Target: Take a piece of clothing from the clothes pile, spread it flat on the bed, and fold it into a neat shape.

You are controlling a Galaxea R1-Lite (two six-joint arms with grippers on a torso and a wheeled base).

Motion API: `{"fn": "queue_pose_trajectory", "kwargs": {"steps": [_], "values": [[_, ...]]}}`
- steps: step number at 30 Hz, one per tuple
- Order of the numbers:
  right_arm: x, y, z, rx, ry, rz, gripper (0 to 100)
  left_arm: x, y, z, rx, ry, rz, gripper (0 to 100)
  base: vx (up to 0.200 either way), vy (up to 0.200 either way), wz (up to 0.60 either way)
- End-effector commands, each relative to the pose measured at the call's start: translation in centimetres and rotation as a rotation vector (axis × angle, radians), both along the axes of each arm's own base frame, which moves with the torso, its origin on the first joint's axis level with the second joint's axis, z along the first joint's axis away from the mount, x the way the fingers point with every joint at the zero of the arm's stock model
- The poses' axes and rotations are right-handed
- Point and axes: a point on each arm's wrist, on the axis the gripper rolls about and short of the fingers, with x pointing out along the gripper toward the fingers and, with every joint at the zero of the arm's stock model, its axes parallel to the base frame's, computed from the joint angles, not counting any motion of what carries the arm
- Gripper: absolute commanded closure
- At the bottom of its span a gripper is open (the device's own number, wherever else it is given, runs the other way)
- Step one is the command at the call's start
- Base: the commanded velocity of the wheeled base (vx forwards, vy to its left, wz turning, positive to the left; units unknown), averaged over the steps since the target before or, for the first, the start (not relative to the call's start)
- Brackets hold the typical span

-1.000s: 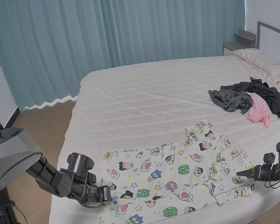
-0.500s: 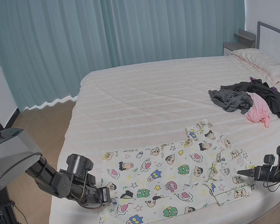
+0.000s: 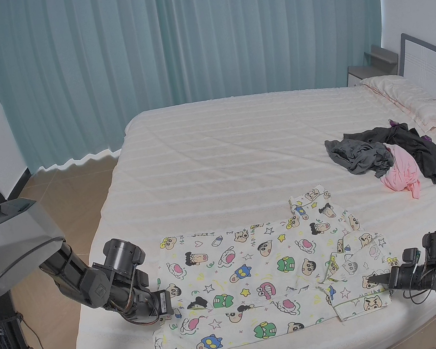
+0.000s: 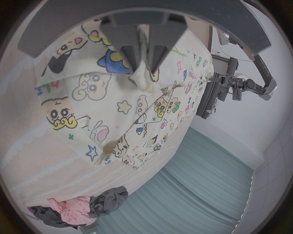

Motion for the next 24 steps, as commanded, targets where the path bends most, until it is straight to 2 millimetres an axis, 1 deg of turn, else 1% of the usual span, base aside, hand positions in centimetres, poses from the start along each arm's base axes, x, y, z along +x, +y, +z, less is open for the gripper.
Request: {"fn": "queue_pose_trajectory", "kwargs": {"steps": [1, 5, 8, 15, 22, 24], "values": [[0.1, -0.3, 0.1, -0.003, -0.013, -0.013, 100, 0.1, 0.0, 0.0, -0.002, -0.004, 0.003, 100, 0.0, 0.0, 0.0], [0.4, -0.7, 0.2, -0.007, -0.031, -0.024, 100, 0.3, 0.1, 0.1, -0.012, -0.002, 0.029, 100, 0.0, 0.0, 0.0], [0.5, -1.1, 0.5, -0.011, -0.046, -0.037, 100, 0.9, -0.1, 0.4, -0.043, -0.014, 0.084, 100, 0.0, 0.0, 0.0], [0.6, -1.1, 0.7, -0.014, -0.058, -0.037, 100, 1.5, -0.2, 0.1, -0.065, -0.031, 0.134, 100, 0.0, 0.0, 0.0], [0.6, -1.1, 0.8, -0.016, -0.062, -0.035, 100, 1.7, 0.4, -0.2, -0.051, -0.027, 0.161, 100, 0.0, 0.0, 0.0], [0.7, -1.0, 0.7, -0.017, -0.061, -0.035, 100, 2.0, 0.7, -0.2, -0.046, -0.027, 0.201, 100, 0.0, 0.0, 0.0]]}}
